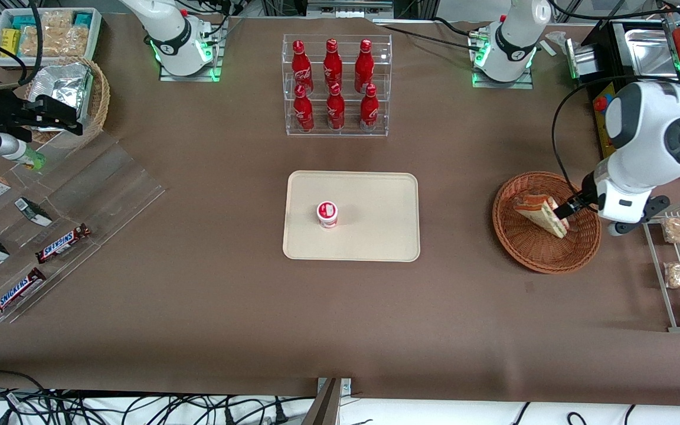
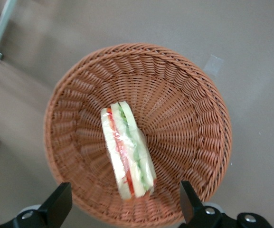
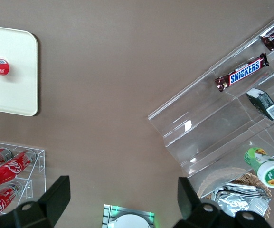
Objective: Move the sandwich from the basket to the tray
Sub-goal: 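Lower the left gripper and close it on the wrapped sandwich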
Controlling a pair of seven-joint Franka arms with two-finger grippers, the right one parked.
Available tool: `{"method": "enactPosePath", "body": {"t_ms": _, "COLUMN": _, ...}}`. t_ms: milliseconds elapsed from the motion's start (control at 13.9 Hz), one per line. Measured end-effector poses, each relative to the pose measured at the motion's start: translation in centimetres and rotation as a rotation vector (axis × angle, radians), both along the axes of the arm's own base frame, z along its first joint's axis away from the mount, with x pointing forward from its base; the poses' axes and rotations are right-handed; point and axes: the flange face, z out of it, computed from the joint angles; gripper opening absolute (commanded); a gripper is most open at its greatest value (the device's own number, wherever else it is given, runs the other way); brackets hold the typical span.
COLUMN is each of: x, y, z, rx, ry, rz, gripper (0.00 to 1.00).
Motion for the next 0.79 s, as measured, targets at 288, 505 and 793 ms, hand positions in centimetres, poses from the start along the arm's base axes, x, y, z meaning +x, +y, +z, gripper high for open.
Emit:
{"method": "enactPosePath", "body": {"t_ms": 288, "x": -2.6, "y": -0.2, "z": -4.9, "rx": -0.012, "ry": -0.08, "rz": 0.032, "gripper": 1.0}}
{"method": "enactPosePath", "body": {"t_ms": 505, "x": -4.1, "y": 0.6, "z": -6.8, "rx": 0.002, "ry": -0.122, "rz": 0.032, "gripper": 1.0}}
{"method": "enactPosePath", "body": {"t_ms": 793, "x": -5.1, "y": 0.9, "z": -9.1, "rx": -0.008, "ry": -0.149, "rz": 0.066, "gripper": 1.0}}
